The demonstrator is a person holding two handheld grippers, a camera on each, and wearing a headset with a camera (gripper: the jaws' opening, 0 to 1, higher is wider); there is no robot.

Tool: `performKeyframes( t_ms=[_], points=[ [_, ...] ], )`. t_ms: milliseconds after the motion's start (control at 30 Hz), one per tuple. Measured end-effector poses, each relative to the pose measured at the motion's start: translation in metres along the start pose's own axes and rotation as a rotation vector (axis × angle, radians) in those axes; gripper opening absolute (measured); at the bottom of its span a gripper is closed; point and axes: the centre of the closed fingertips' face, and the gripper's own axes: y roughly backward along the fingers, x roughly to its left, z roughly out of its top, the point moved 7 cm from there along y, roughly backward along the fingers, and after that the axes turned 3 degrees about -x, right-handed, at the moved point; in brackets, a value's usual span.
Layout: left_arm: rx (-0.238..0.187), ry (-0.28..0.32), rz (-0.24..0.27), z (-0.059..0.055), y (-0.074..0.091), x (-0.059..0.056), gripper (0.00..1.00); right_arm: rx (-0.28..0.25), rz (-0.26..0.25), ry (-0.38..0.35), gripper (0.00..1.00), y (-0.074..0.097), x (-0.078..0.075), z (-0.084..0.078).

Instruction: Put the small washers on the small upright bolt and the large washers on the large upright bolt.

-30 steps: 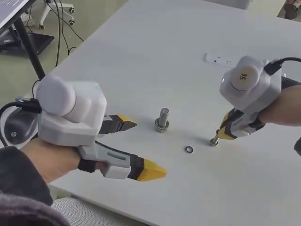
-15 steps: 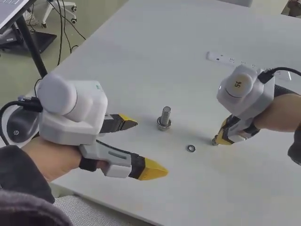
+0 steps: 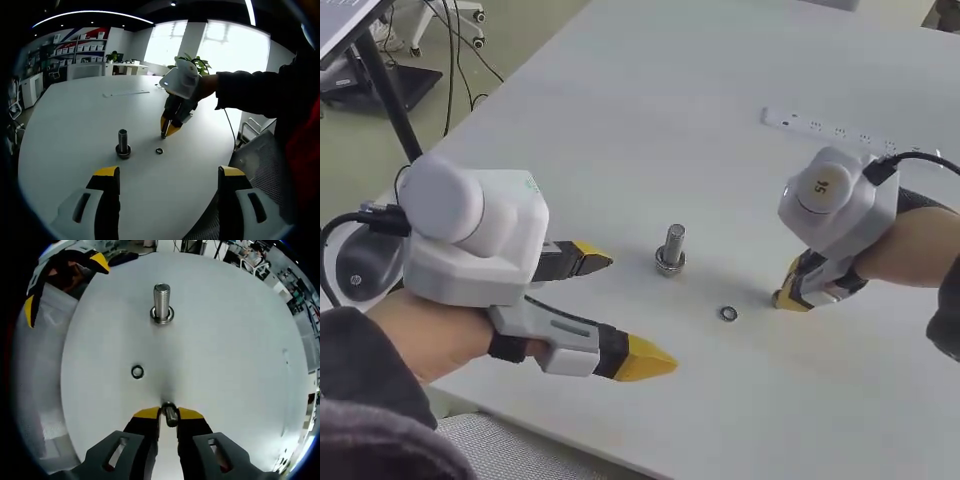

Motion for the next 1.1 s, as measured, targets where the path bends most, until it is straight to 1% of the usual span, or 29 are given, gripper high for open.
performKeyframes(
  t_ms=[367, 533, 800, 867, 1100],
  points=[
    [0.000, -0.002, -0.001, 0.000, 0.000, -0.001, 0.80, -0.011, -0.019, -0.003, 0.17, 0.002, -0.001, 0.001],
    [0.001, -0.003, -0.003, 0.001, -0.001, -0.001, 0.80, -0.017, -0.035, -0.016, 0.20, 0.005, -0.006, -0.005],
    [0.003, -0.007, -0.008, 0.001, -0.002, -0.001, 0.80, -0.022, -0.045, -0.039, 0.23, 0.012, -0.002, -0.012],
    [0.004, -0.008, -0.010, 0.001, -0.002, -0.001, 0.80, -0.023, -0.046, -0.042, 0.23, 0.012, -0.004, -0.015],
    [0.003, -0.011, -0.016, 0.002, -0.003, -0.002, 0.80, -0.021, -0.052, -0.055, 0.23, 0.017, 0.003, -0.019]
  ],
)
